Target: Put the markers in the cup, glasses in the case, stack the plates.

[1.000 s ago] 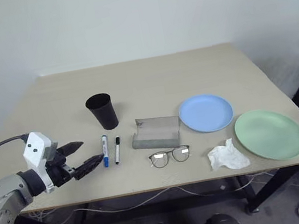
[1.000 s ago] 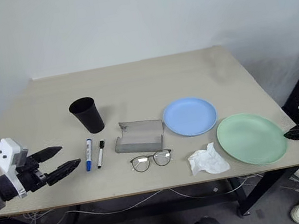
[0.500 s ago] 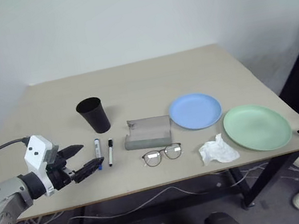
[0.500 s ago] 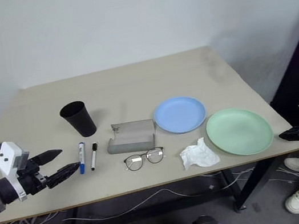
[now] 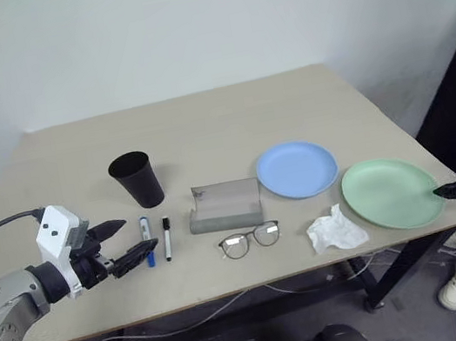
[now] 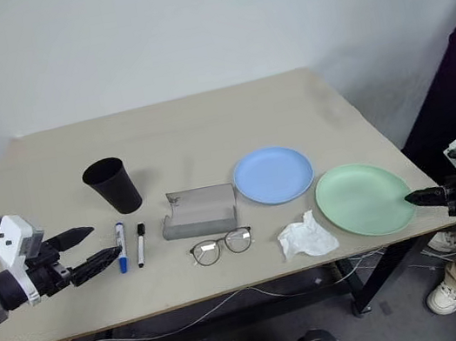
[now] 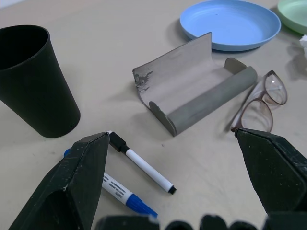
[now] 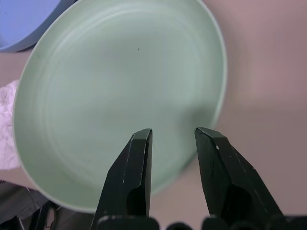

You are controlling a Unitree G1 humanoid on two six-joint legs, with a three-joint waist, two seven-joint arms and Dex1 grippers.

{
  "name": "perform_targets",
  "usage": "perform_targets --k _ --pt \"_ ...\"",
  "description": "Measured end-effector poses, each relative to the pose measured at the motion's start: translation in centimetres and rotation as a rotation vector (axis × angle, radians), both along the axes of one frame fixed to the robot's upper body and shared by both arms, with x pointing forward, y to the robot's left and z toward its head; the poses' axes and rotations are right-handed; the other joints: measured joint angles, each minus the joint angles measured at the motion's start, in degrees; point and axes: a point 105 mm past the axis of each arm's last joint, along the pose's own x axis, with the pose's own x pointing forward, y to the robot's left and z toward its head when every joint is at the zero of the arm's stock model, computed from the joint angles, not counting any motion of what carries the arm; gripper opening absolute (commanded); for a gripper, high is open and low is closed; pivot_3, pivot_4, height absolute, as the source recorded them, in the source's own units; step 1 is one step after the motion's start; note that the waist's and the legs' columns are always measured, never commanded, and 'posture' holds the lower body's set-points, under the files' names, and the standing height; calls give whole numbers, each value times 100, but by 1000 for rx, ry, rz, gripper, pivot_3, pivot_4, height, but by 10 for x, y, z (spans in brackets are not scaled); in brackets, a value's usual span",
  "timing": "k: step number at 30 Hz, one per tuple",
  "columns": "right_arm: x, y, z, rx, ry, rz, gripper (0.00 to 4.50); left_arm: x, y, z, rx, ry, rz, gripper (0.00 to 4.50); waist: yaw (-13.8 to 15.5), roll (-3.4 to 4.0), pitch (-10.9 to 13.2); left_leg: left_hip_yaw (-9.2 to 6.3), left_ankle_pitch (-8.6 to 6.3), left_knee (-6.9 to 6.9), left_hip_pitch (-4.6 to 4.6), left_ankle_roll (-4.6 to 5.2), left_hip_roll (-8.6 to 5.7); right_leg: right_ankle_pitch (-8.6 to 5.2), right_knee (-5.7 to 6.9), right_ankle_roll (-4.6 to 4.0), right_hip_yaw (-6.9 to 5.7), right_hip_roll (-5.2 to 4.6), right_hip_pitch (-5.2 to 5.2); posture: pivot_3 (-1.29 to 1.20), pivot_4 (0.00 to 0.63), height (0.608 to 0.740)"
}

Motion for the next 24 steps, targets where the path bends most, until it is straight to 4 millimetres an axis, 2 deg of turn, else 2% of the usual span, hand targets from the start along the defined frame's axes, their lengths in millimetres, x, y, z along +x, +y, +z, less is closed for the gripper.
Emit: perform_targets --k 2,4,9,14,17,21,24 --pt "1 5 -3 -4 3 18 1525 0 -1 1 2 -3 -2 4453 23 -5 -4 17 -5 -25 -15 6 -3 0 -4 -2 6 7 -30 0 0 739" --pt "1 6 -5 -17 6 29 1525 0 -1 1 3 -3 -2 4453 75 -5 -10 33 7 -27 -73 26 -1 7 0 5 17 41 -83 0 0 739" --pt "-1 8 -14 -41 20 42 1525 0 -1 0 4 -2 1 4453 148 -13 -9 58 -3 -18 -63 49 2 2 -1 -1 14 49 -77 0 0 739" --pt "2 9 -9 -31 4 51 1525 -1 0 0 5 0 3 4453 151 -14 -8 57 -18 28 -57 36 4 9 0 6 14 46 -69 0 0 739" --pt "6 11 3 0 -38 71 1525 -1 0 -1 5 0 5 4453 148 -10 -7 56 -18 45 -58 37 8 11 3 8 17 43 -69 0 0 739" --pt "11 -1 15 -46 -90 49 1525 -1 0 0 6 -1 5 4453 149 -12 -8 53 -18 50 -58 36 11 12 3 6 21 41 -69 0 0 739" --pt "10 -10 10 -77 -84 13 1525 -1 0 0 6 -1 5 4453 150 -13 -8 53 -19 43 -61 36 9 18 4 -1 26 43 -71 0 0 739"
